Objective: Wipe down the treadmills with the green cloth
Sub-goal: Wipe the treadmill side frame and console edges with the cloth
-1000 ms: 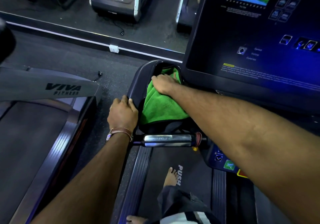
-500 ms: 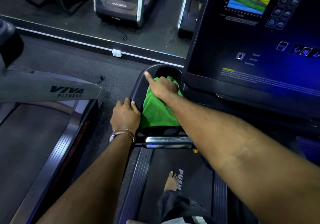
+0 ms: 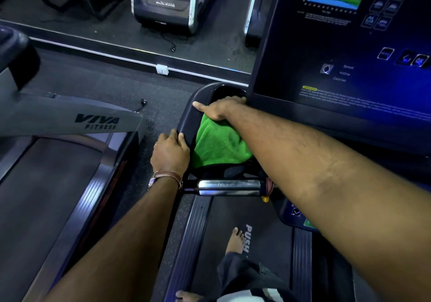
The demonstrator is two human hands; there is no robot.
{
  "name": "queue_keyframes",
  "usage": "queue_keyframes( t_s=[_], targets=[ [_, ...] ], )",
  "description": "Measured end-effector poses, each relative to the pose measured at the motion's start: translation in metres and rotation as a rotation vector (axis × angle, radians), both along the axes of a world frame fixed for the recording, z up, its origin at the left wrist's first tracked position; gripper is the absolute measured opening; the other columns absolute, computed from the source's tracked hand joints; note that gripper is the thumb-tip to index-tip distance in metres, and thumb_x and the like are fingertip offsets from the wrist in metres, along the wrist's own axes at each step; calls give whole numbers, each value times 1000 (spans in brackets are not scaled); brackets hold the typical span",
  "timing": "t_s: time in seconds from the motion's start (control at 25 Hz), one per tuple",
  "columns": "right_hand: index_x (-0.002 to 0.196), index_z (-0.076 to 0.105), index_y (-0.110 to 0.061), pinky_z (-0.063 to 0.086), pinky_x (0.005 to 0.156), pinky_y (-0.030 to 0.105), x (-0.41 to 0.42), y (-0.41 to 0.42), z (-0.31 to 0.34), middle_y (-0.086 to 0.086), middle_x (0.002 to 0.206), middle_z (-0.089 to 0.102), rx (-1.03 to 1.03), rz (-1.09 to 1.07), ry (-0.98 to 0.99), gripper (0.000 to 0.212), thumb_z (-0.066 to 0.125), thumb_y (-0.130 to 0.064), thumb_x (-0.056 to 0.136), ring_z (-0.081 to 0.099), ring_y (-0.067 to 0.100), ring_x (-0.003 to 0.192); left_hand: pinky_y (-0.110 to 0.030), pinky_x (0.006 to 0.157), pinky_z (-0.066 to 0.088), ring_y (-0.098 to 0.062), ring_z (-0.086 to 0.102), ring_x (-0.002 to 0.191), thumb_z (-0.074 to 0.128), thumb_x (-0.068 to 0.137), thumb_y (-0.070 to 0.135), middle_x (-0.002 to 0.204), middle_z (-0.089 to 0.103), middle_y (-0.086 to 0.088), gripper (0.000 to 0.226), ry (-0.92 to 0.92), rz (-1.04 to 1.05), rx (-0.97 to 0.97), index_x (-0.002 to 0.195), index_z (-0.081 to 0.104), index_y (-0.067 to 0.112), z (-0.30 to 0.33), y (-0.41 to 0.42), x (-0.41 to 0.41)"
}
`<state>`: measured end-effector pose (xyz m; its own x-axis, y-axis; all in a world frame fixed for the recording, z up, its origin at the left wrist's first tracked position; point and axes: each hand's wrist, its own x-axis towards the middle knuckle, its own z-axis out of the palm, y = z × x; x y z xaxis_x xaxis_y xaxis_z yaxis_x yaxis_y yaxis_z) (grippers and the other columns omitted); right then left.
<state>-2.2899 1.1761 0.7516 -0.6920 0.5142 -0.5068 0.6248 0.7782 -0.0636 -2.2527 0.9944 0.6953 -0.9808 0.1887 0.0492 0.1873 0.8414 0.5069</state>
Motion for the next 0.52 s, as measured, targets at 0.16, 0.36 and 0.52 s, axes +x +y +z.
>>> queue_keyframes(
  t_s=[0.16,0.36,0.52],
  targets=[
    [107,67,-7,44,78,33,21,-9,-16,16,113,67,-184,-447,730,47,56,-50,93,61,36,107,-39,63,41,-41,57,89,41,95,33,99,57,-16,28,10,-8,22,99,58,11,-2,0,-1],
    [115,63,0,28,97,22,14,-8,-26,21,122,63,-235,-612,1180,30,52,-23,100,54,37,119,-38,61,37,-42,57,88,43,95,31,97,56,-17,26,12,2,16,97,57,10,-1,4,-2],
    [106,69,-8,-5,118,27,-21,5,-17,12,128,64,169,-256,1322,17,59,-15,93,48,32,133,-40,66,44,-42,57,90,42,96,34,100,56,-16,26,-11,-5,1,98,56,13,0,2,-2]
  ],
)
